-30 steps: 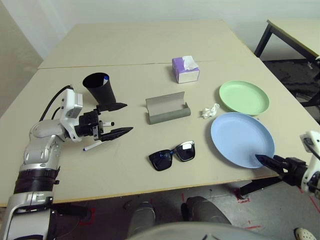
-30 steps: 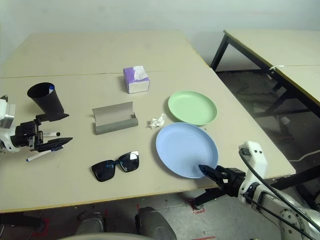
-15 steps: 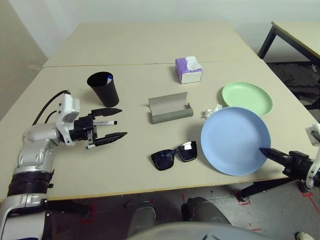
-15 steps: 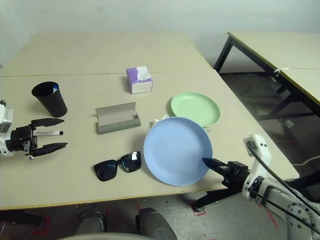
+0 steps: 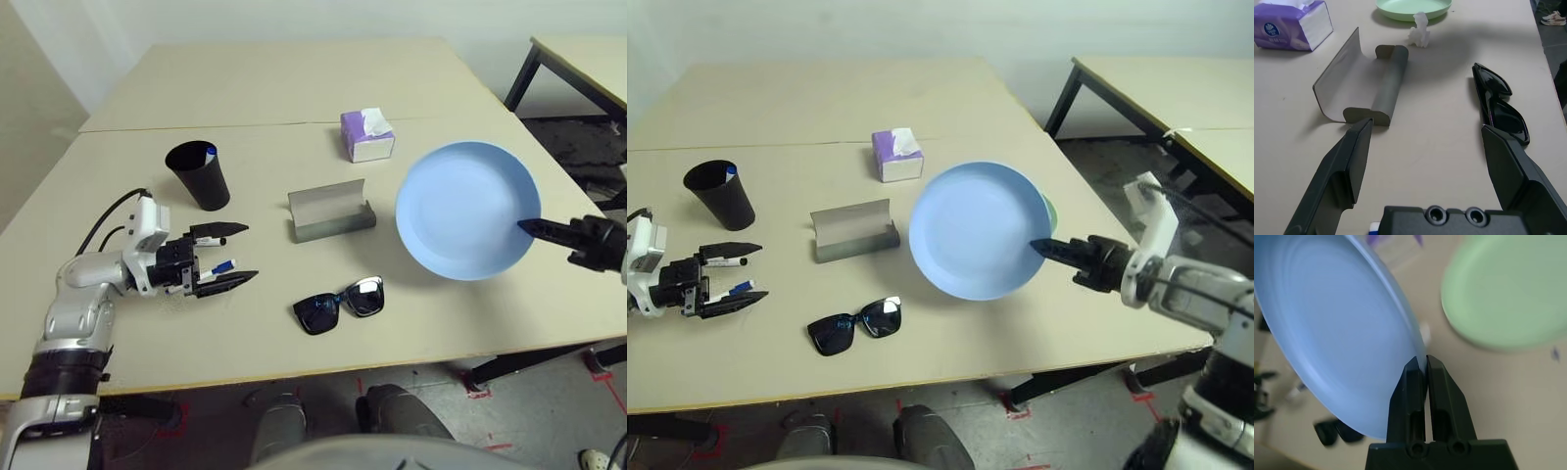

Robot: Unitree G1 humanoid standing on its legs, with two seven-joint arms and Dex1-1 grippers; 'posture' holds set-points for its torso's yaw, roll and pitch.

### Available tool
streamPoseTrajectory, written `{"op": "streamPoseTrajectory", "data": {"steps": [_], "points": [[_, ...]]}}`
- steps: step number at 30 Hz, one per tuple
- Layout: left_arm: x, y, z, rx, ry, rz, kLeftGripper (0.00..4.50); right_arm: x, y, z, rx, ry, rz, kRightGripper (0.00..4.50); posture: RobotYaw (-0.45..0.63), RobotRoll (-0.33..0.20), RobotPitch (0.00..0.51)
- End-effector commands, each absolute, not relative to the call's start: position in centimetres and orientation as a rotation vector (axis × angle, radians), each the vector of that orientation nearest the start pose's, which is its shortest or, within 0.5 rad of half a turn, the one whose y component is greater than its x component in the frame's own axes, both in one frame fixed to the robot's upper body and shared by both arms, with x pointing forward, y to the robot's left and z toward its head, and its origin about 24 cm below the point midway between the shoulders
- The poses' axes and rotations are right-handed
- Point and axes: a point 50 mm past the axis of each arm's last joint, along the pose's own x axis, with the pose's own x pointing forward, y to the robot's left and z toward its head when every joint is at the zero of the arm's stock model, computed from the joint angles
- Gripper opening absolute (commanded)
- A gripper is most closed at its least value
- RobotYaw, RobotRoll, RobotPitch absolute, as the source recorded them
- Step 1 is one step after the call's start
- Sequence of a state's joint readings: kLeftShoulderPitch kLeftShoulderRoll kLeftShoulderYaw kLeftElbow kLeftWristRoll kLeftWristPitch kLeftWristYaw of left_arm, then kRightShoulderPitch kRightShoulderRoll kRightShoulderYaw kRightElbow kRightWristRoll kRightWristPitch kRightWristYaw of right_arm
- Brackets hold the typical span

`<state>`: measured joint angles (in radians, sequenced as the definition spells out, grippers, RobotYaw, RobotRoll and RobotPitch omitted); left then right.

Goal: Organize and tidy the items on the table.

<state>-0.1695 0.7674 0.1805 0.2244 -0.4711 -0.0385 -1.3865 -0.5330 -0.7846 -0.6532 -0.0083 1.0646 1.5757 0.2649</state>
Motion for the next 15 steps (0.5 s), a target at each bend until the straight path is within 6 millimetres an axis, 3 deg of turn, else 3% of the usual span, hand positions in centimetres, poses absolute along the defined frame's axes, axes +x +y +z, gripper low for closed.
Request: {"op": "streamPoseTrajectory", "data": {"steps": [1,7,15], "points": [[24.5,28.1,11.9,0.295,0.08,-1.127,4.5,26.5,-29.7,22.0,0.49,0.5,0.355,0.04,-0.11,0.0,0.078],[24.3,27.8,11.6,0.298,0.08,-1.133,4.5,29.3,-31.6,22.9,0.496,0.497,0.184,0.04,-0.1,0.0,0.084],[23.4,27.7,10.8,0.288,0.087,-1.132,4.5,30.9,-32.7,21.2,0.452,0.613,0.078,0.04,-0.09,0.0,0.101]]}}
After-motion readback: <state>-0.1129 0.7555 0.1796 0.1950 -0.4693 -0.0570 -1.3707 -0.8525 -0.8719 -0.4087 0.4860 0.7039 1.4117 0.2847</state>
